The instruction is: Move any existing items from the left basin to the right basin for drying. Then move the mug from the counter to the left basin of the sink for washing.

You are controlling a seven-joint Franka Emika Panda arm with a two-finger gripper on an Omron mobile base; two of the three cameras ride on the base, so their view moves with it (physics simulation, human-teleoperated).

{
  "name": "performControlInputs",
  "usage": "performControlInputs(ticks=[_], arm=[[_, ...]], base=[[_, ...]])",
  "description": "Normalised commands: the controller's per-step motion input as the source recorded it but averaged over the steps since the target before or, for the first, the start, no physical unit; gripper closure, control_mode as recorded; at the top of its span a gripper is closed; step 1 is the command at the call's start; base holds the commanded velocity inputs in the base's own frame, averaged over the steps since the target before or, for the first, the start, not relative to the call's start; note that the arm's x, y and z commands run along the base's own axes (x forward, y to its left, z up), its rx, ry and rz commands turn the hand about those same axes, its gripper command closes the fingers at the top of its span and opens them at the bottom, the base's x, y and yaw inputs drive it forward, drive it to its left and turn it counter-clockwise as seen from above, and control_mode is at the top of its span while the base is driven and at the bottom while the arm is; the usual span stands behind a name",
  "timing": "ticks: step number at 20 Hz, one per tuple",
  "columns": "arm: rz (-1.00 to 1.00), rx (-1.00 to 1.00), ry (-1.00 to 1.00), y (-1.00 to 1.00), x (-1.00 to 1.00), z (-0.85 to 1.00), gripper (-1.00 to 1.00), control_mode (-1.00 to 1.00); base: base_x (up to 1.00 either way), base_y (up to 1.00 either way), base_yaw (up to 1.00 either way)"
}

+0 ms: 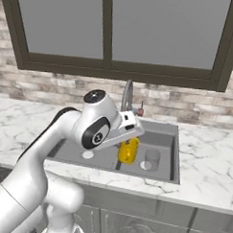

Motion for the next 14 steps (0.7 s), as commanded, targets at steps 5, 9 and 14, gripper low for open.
performControlInputs(ticks=[5, 9, 14], arm=[[0.18, 0.0, 0.0, 1.0, 0.01, 0.04, 1.0, -1.0], [0.18, 0.0, 0.0, 1.0, 0.09, 0.0, 1.0, -1.0], [0.13, 0.0, 0.0, 0.97, 0.32, 0.0, 1.0, -1.0]], base=[[0.0, 0.0, 0.0], [0.0, 0.0, 0.0], [0.0, 0.0, 0.0]])
